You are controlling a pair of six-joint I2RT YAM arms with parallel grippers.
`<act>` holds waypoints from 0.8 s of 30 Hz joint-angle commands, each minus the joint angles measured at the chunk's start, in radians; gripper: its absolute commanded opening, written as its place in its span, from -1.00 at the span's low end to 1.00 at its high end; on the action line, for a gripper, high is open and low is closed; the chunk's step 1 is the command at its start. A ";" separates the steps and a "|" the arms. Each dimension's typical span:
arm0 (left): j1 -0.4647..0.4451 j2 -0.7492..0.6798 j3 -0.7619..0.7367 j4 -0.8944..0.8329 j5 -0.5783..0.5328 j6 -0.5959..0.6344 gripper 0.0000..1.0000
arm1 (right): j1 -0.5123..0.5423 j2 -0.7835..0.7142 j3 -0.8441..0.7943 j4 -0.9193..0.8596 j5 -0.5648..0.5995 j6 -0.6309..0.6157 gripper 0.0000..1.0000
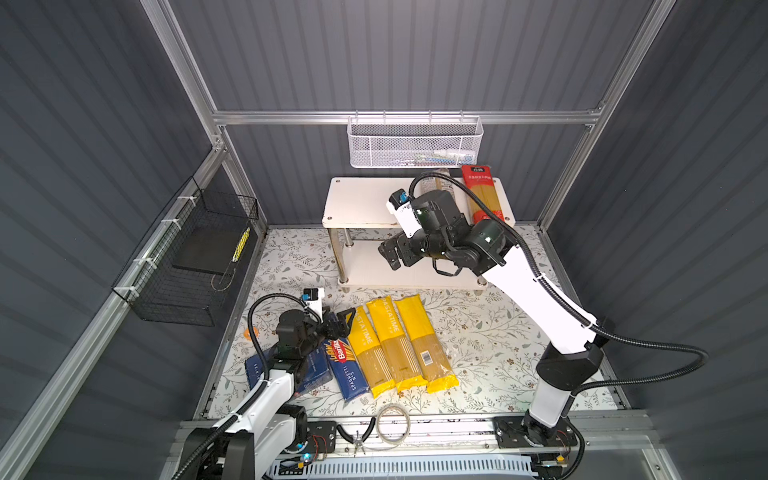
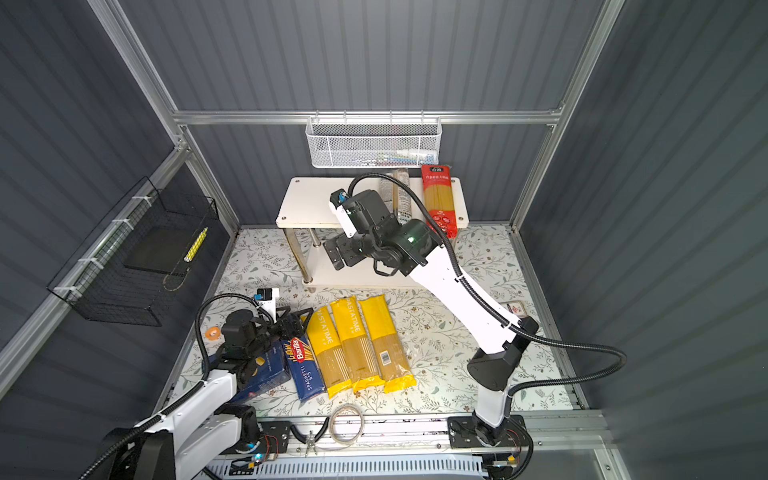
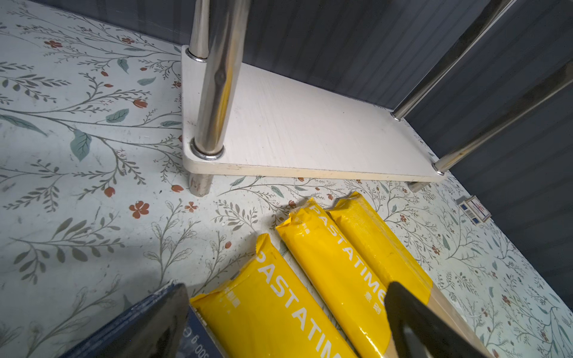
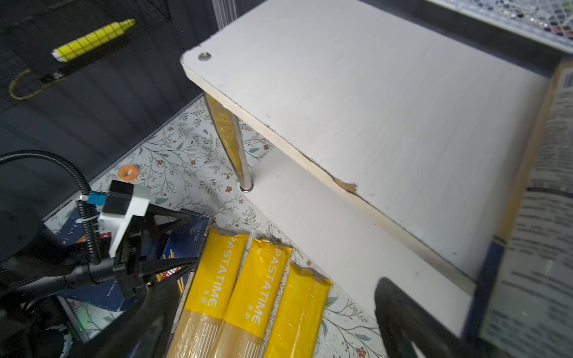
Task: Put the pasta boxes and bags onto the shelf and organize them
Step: 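Move the right gripper down toward the yellow PASTATIME bags on the table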
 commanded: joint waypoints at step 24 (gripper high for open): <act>-0.006 0.016 -0.005 0.048 -0.005 -0.015 0.99 | 0.223 -0.556 -0.978 0.141 0.219 0.410 0.98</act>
